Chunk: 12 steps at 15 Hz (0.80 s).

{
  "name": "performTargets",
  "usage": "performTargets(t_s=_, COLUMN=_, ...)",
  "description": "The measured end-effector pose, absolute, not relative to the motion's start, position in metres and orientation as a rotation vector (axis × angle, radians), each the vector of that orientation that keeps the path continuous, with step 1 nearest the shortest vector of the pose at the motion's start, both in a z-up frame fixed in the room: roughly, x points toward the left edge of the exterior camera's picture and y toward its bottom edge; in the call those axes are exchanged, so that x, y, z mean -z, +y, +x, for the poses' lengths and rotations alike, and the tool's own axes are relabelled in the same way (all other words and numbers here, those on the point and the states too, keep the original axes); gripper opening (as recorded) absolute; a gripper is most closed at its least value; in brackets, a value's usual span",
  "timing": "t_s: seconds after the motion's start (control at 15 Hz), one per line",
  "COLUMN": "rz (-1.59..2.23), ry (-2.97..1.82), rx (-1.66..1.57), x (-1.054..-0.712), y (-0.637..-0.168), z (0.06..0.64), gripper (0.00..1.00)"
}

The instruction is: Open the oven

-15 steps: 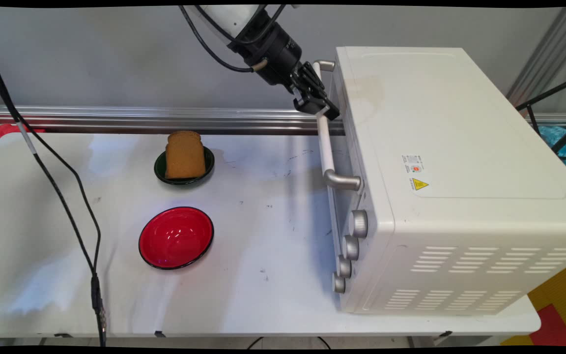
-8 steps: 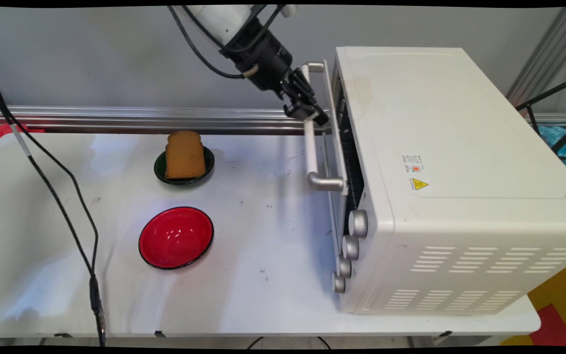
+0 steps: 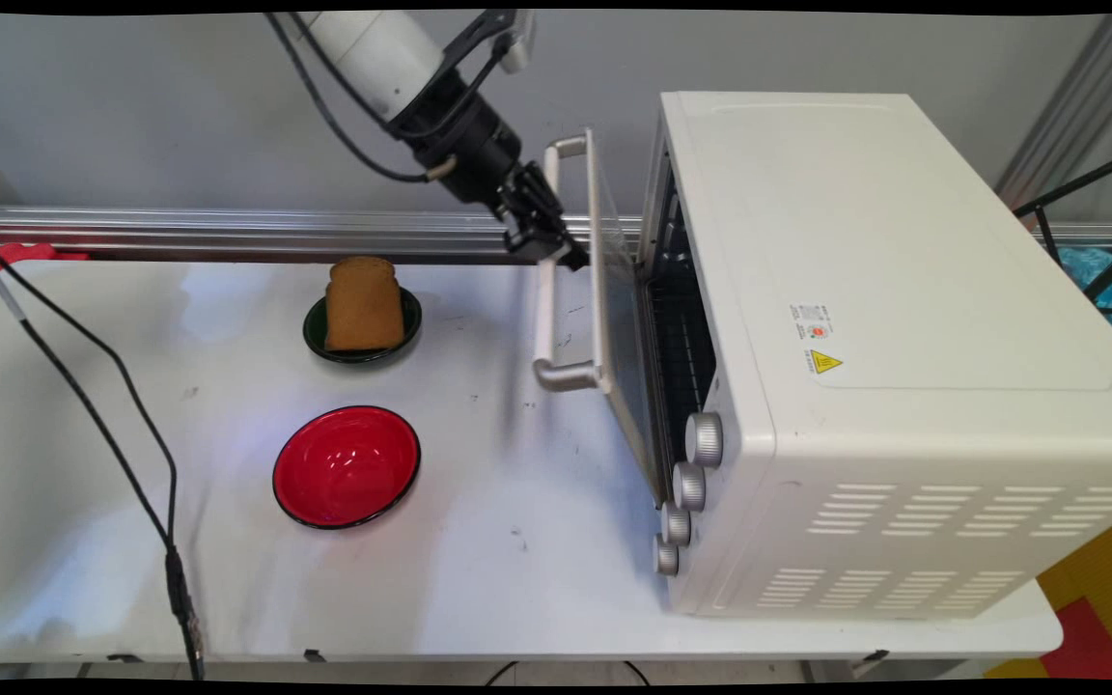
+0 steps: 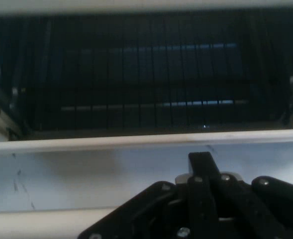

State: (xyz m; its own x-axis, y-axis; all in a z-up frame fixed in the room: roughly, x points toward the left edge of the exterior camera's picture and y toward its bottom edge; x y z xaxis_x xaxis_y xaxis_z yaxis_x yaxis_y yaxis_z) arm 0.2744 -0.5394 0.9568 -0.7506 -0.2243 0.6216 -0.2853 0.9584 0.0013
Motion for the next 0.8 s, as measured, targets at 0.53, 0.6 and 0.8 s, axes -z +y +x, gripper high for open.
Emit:
performTargets(t_s=0.53, rz=0.383, ry=-2.49, rx=-0.095, x=-0.929, y=-0.528, z=0.298, gripper=0.0)
performTargets(t_s=0.6, rz=0.387, ry=-2.496, rx=-0.092, x=-0.924, y=-0.527, z=0.301, gripper=0.0)
performTargets(t_s=0.8, rz=0.398, ry=-2.516, rx=-0.088, x=-0.911, y=-0.525, z=0.313, gripper=0.0)
